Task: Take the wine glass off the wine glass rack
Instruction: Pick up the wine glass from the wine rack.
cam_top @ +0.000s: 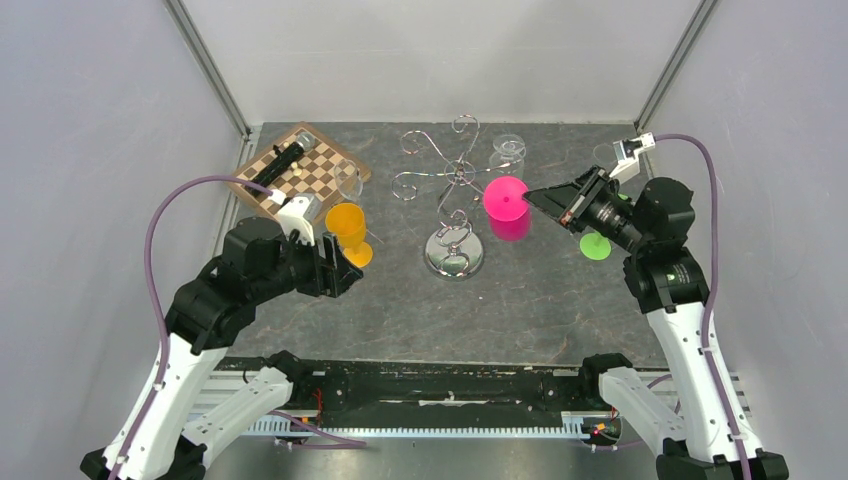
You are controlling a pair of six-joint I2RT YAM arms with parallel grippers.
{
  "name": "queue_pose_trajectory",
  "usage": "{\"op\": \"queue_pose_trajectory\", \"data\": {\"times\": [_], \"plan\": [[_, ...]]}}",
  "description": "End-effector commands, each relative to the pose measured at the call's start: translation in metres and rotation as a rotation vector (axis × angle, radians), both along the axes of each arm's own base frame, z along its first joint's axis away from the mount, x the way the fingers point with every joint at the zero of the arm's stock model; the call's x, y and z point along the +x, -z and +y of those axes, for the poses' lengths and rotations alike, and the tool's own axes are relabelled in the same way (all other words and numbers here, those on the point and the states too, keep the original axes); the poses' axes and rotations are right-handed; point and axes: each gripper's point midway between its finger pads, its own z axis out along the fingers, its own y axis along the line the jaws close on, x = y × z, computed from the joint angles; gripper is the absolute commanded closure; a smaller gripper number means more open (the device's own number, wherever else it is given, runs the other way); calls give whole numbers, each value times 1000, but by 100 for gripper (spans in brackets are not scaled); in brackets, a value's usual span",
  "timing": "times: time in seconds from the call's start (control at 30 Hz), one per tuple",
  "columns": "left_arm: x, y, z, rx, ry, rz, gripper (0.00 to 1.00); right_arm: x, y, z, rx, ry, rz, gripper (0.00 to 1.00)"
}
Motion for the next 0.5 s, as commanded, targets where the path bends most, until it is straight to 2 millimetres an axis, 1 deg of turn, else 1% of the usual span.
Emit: {"op": "queue_pose_trajectory", "data": {"times": [0.0, 0.27, 0.47], "plan": [[-1, -11, -1, -30, -4, -22, 31, 5, -9, 2, 45, 0, -26, 100], [-1, -13, -1, -33, -3, -27, 31, 20, -12, 6, 111, 13, -2, 100], [-1, -12, -1, -37, -5, -26, 30, 29, -16, 6, 178, 45, 38, 100]]}}
